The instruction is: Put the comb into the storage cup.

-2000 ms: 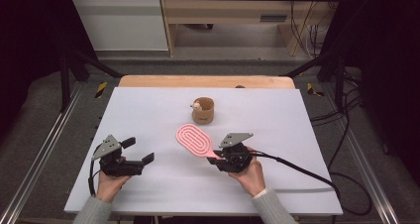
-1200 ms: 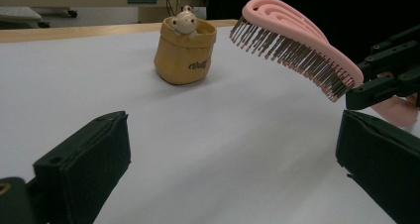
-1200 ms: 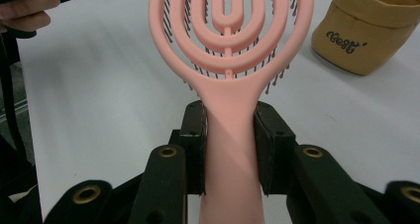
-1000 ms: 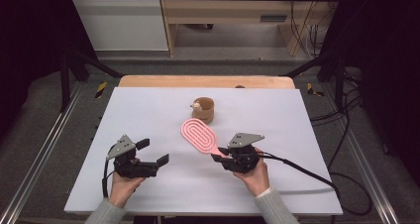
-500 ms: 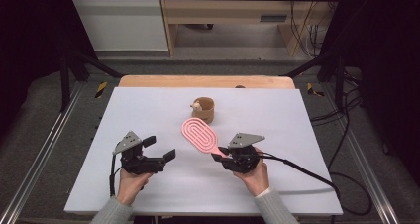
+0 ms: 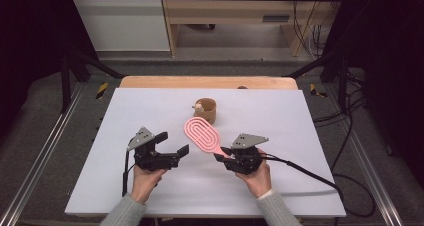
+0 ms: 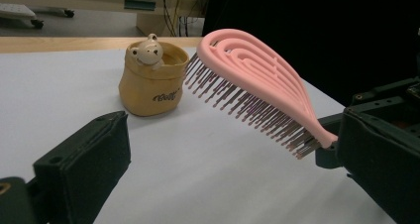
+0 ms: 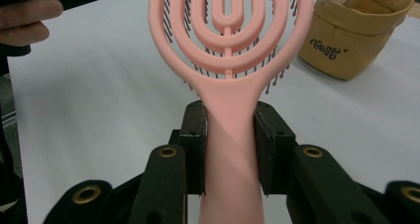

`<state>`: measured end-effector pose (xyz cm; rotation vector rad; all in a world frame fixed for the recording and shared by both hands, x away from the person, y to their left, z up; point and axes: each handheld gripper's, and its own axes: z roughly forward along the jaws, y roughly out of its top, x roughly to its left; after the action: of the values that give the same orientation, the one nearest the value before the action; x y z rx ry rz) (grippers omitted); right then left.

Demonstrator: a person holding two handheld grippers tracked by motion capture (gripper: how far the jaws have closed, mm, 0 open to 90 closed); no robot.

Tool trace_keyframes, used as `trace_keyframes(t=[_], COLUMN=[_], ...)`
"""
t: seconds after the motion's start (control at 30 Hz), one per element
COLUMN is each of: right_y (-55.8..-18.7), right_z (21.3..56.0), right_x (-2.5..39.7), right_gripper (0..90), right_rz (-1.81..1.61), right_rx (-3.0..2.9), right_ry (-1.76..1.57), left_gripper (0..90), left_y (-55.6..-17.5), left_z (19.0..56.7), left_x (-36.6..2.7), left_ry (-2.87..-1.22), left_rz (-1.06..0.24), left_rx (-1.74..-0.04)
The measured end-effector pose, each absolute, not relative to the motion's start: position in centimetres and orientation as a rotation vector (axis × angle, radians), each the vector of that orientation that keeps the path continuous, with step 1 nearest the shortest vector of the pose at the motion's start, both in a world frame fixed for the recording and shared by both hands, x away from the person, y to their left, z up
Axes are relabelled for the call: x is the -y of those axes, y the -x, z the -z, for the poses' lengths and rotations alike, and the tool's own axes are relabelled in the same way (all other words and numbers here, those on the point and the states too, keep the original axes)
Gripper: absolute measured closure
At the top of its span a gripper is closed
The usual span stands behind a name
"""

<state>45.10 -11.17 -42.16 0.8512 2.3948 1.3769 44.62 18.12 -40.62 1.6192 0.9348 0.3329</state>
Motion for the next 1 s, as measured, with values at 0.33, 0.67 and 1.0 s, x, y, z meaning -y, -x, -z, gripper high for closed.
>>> trace_keyframes(t=[0.33,0.67,1.0], right_y=[-45.1,-45.0,-44.9], right_z=[42.1,42.1,42.0], right_x=[11.2,11.2,11.2], right_gripper=[70.1,70.1,70.1], right_rz=[-1.379,-1.384,-1.396], right_rx=[-2.396,-2.389,-2.378], right_ry=[-0.849,-0.847,-0.836], left_gripper=[0.0,0.0,1.2], left_y=[-44.6,-45.1,-45.7], left_z=[40.2,40.1,40.5], left_x=[-16.9,-15.8,-14.8], left_ry=[-1.623,-1.611,-1.594], left_rz=[-0.328,-0.315,-0.275], left_rx=[-0.904,-0.926,-0.969])
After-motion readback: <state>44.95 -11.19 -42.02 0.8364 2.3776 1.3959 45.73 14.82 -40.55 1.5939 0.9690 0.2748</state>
